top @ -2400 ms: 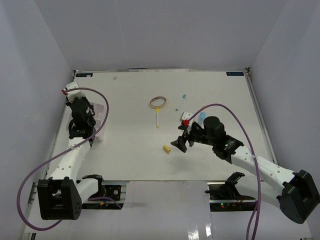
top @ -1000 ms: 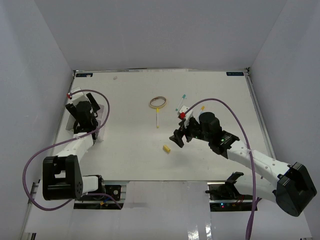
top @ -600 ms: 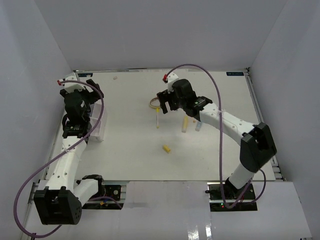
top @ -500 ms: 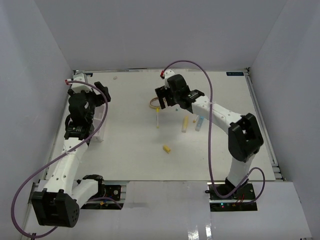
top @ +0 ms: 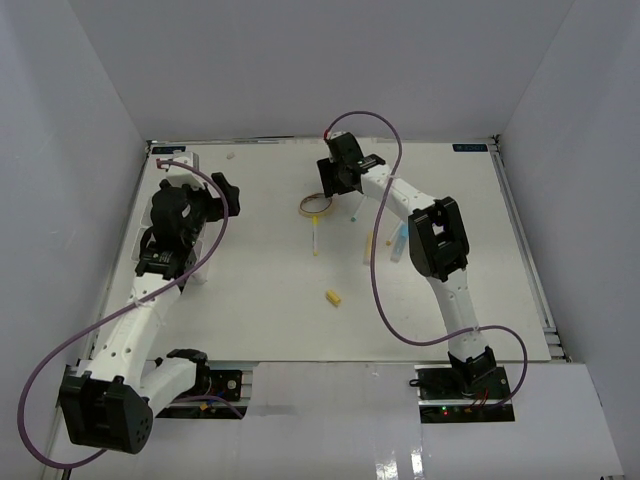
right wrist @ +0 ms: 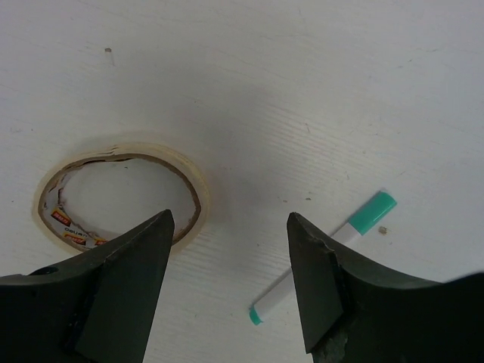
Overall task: Sort the stationery into containers
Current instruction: Pick up the stationery from the center of the board.
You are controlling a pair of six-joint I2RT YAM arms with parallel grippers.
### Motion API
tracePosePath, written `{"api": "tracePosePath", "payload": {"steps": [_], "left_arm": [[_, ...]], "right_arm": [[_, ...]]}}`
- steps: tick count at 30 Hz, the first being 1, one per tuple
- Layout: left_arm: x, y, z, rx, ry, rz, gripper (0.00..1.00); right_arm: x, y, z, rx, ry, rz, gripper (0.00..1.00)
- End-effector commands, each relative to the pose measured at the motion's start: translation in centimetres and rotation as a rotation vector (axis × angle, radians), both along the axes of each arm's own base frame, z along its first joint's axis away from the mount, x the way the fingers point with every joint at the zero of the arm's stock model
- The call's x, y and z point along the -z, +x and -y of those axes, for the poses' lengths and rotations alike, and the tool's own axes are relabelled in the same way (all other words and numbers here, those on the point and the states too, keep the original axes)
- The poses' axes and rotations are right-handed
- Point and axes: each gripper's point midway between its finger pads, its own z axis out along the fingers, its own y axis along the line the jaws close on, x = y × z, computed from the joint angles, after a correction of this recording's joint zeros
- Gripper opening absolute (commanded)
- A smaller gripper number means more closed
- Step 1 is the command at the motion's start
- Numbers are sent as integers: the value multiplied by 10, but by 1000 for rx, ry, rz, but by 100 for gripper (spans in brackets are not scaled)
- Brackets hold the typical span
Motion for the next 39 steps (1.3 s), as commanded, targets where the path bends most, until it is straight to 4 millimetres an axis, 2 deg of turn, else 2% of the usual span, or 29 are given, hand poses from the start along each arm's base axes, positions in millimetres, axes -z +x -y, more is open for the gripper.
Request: {"api": "tracePosePath", "payload": {"steps": [1,3,4,6,14,20,24,28,29,32,35,36,38,39], "left_arm": [[-2,-1,7,28,-8,-6,98],[0,-3,15,71,-20,-14,98],[1,-2,16,76,-22,-18,98],[1,-2,17,81,-24,-18,98],[5,-1,20,95,-28,-31,98],[7,-1,22,106,-36,-36,98],[8,-1,25,118,-41,-40,98],[9,-1,28,136,-50,-45,98],[9,-2,30,142,-57,-47,98],[7,-4,39,183,-90,-52,98],[5,-10,54,261,-143,-71,98],[6,-12,60,282,-184,-88,98],[8,-19,76,367,-237,-126,98],[8,-22,83,391,-283,-149,98]], "right_arm": [[-6,6,-13,-34,47,17,68],[-5,7,-18,-48,71,34,68],[5,3,-16,-53,66,17,66],[6,3,-17,-55,77,32,65],[40,-2,-15,-59,54,-1,61],[43,-2,-5,-4,54,26,51],[42,1,2,47,44,47,36],[33,2,6,89,68,64,24],[31,3,7,101,76,69,19],[16,2,9,133,118,91,12],[-4,0,12,165,159,118,9],[-21,-1,13,170,181,140,8],[-28,-7,15,182,210,144,8],[-49,-10,16,182,243,171,8]]}}
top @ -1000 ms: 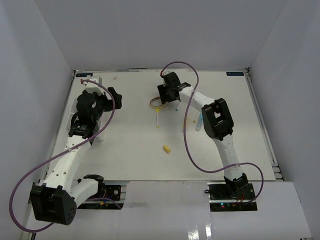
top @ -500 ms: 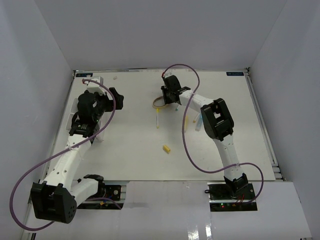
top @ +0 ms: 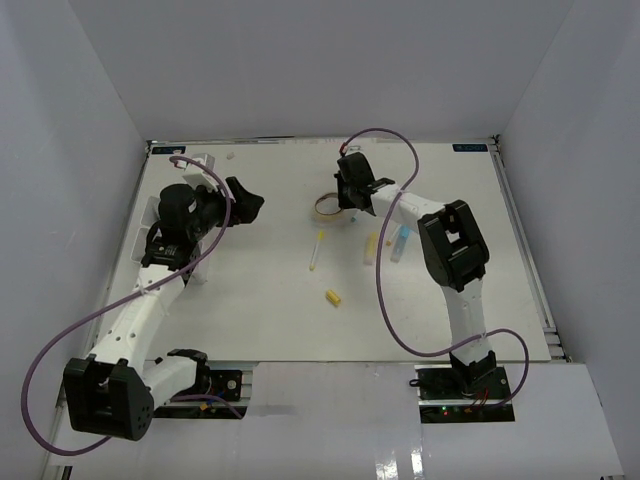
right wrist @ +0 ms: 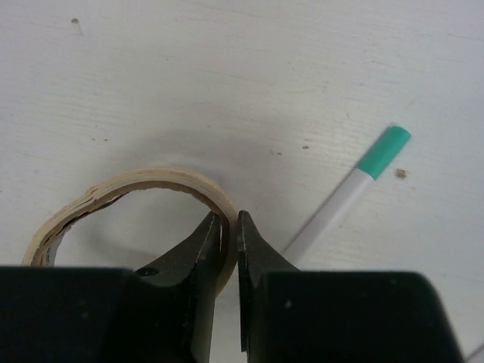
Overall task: Sort the stationery into containers
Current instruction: Pick up the stationery from the center of the board.
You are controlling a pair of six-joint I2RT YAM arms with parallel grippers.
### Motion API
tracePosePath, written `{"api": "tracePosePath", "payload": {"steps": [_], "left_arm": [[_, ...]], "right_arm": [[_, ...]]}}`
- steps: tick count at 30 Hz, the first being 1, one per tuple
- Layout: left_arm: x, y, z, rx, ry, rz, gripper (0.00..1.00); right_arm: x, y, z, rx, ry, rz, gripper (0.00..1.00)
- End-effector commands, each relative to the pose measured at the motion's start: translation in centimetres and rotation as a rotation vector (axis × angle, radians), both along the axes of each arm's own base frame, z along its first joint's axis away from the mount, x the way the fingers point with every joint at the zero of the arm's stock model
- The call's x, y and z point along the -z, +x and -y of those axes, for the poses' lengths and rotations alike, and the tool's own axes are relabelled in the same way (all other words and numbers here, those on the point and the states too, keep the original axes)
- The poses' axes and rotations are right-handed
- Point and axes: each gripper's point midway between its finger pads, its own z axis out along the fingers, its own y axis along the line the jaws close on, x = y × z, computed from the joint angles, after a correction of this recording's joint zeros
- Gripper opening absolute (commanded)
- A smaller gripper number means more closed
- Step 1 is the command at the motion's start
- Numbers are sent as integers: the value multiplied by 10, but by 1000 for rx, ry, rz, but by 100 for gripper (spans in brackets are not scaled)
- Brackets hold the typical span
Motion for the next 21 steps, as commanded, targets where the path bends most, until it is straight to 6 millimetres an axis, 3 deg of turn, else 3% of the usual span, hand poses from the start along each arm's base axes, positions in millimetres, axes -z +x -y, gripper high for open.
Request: {"api": "tracePosePath", "payload": {"steps": [1,2,3,4,5,6,7,9,14,17,21], "left_arm": [[-11,-16,35,159,-145,-60,98],[-13,-20,43,191,-165,-69,98],[-12,-26,55,222,-184,-89,98],[-12,-29,61,234,-191,-96,98],[-12,-34,72,254,-199,-99,98],[-10,-37,77,255,-222,-116,98],[-9,-39,82,264,-236,-123,98],[-12,-41,95,279,-268,-115,98],[-14,-49,137,327,-294,-129,97],[-21,-51,158,333,-281,-112,95],[-13,-48,180,324,-258,-130,92]], "right_arm": [[-70,0,0,54,143,122,8],[-76,-5,1,54,164,126,8],[-102,-9,0,49,214,174,8],[-90,-23,3,48,230,139,8],[-113,-29,2,42,277,180,8],[-123,-33,2,38,313,203,8],[-111,-47,3,25,317,175,8],[-135,-59,4,19,381,210,8],[-150,-102,2,-31,474,207,9],[-161,-116,6,-42,505,225,9],[-160,-133,17,-37,525,231,9]]}}
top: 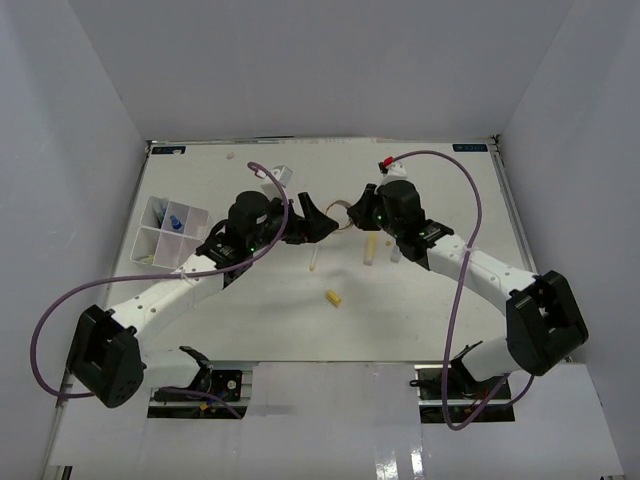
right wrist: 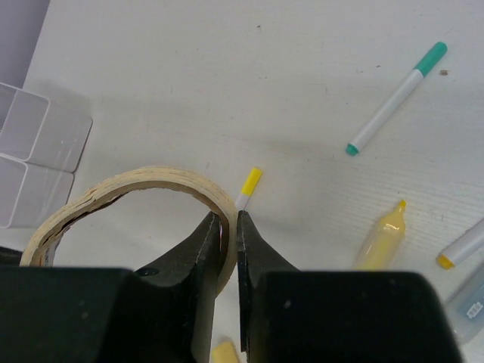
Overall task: Sort the stationery into containers
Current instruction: Pick up the stationery from the center of the board, then place the stationery in the storage box.
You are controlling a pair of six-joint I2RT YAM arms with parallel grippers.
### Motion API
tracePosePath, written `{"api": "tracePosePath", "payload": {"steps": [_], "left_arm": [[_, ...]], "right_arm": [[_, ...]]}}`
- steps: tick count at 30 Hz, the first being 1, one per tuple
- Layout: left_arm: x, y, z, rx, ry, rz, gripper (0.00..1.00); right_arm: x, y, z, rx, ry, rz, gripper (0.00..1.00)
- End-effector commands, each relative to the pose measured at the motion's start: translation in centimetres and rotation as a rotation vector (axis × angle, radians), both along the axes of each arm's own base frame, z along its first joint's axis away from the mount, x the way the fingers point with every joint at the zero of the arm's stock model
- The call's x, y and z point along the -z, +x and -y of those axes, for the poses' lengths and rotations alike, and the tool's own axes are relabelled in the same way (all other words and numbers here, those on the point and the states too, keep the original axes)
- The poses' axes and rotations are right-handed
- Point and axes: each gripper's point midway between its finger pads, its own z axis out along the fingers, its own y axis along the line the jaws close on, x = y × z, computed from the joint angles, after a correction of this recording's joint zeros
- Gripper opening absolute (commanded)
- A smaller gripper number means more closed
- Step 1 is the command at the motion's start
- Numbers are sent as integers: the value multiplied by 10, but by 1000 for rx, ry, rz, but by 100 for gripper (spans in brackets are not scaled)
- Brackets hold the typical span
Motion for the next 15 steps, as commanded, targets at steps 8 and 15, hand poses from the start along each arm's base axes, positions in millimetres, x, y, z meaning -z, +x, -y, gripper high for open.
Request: {"api": "tracePosePath", "payload": {"steps": [8,15], "left_arm": [[-8,9,37,-70,18,31,73],[-13,4,44,-69,24,42,42]], "right_arm": [[-28,-20,8,-6,110,75,9],[-23,-25,13,3,113,77,14]]}}
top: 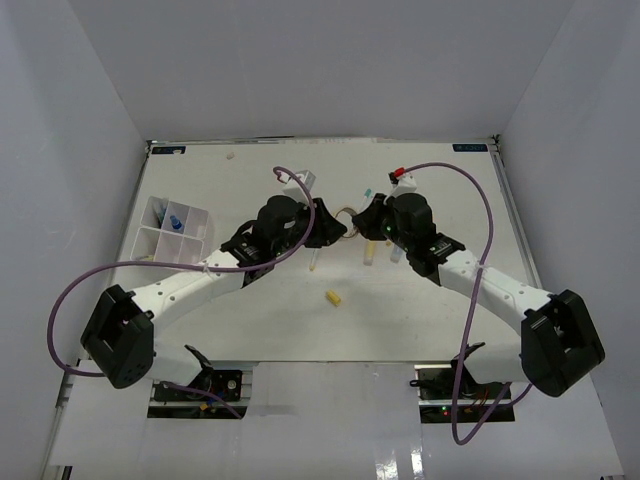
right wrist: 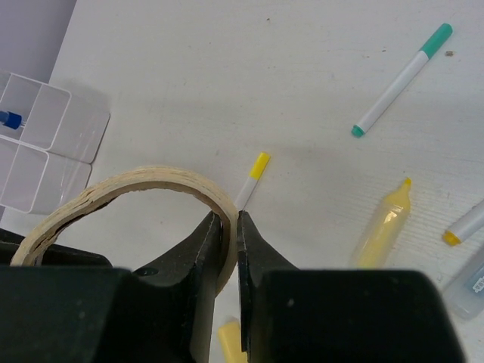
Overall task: Sort the stationery into containers
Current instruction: Place the stationery in the storage box.
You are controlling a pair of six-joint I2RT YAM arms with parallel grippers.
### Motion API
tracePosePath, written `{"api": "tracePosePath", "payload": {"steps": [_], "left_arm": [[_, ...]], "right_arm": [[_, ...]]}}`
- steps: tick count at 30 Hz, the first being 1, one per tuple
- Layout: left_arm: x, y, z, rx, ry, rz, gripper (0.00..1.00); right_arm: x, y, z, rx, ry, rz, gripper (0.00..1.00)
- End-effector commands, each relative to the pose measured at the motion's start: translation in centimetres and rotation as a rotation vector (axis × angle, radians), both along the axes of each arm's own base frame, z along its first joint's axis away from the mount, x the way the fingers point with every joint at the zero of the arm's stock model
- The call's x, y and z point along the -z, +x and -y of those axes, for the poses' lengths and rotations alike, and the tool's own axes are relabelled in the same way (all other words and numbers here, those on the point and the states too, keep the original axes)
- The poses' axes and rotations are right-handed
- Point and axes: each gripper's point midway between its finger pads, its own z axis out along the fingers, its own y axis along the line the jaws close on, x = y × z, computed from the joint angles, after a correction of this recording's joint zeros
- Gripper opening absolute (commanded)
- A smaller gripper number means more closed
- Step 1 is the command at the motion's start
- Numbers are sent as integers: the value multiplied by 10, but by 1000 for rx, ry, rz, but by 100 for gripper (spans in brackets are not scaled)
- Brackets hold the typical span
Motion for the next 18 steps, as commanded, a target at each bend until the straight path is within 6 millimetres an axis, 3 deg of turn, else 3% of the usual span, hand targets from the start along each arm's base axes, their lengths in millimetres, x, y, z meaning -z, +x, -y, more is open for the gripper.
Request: {"api": "tracePosePath", "payload": {"steps": [1,6,9,10,12,13,15,18], "left_arm": [[-34,3,-1,-26,-41,64,38],[-42,3,-12,-68,-26,79,17],[-41,0,-17,-71,-5,74,10],[-39,0,-22,-85,14,69,9],[-43,0,-31,-107,42,86,8],[-37,1,-42,-148,93,76,8],[-43,3,-56,-187,155,103,7],[-40,0,-97,-280,329,83,7]], "right_arm": [[-21,2,0,9,53,61,17],[-17,-3,1,-5,41,58,27],[-17,-7,2,-20,37,64,42],[-18,-9,3,-24,33,67,53],[-17,-12,7,-30,13,74,64],[-22,-14,9,-33,12,87,75],[-16,-20,14,-39,-16,82,82],[-16,-30,25,-51,-57,114,99]]}}
